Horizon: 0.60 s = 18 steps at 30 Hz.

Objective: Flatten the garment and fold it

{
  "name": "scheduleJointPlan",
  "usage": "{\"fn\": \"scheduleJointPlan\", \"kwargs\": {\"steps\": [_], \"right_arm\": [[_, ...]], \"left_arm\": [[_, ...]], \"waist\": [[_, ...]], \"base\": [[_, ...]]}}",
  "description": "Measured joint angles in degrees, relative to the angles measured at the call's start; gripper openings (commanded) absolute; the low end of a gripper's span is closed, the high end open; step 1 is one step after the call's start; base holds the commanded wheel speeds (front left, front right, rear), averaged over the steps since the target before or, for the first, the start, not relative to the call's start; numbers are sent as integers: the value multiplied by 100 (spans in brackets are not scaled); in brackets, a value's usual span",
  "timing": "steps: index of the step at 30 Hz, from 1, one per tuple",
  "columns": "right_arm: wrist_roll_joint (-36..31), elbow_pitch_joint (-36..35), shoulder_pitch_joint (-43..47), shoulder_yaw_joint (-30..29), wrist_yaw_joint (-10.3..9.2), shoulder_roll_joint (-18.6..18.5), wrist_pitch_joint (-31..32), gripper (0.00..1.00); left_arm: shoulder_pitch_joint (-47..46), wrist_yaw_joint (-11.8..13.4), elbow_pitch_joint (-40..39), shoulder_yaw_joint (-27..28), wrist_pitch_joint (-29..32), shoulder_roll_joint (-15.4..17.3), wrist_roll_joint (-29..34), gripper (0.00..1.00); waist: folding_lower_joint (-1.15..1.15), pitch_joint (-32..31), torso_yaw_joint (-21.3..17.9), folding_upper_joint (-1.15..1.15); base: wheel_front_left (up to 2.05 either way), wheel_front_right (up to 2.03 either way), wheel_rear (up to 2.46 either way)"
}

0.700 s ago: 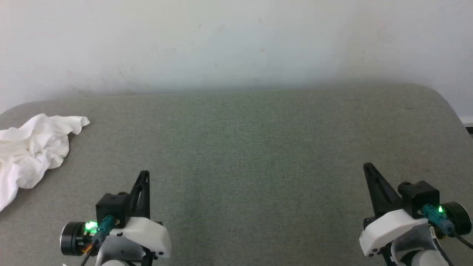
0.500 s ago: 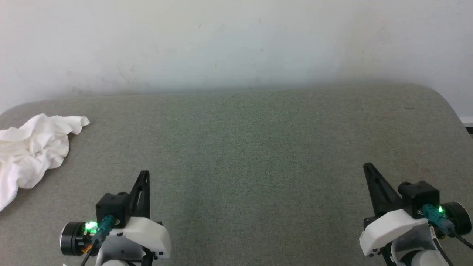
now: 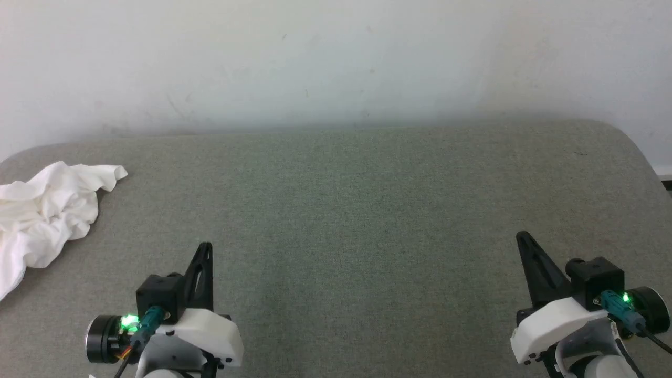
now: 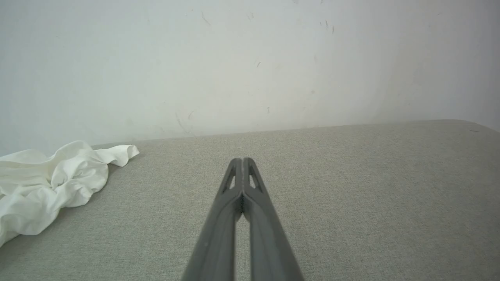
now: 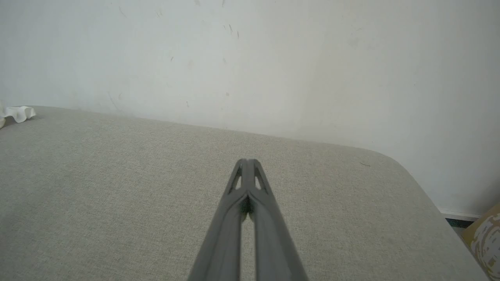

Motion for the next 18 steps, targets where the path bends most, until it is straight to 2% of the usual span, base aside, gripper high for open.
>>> {"fn": "scheduleJointPlan", "kwargs": {"steps": [18], "right_arm": [[0, 0, 0, 0, 0, 0, 0, 0]], "left_arm": [[0, 0, 0, 0, 0, 0, 0, 0]], "waist": [[0, 0, 0, 0]], "base": [[0, 0, 0]]}}
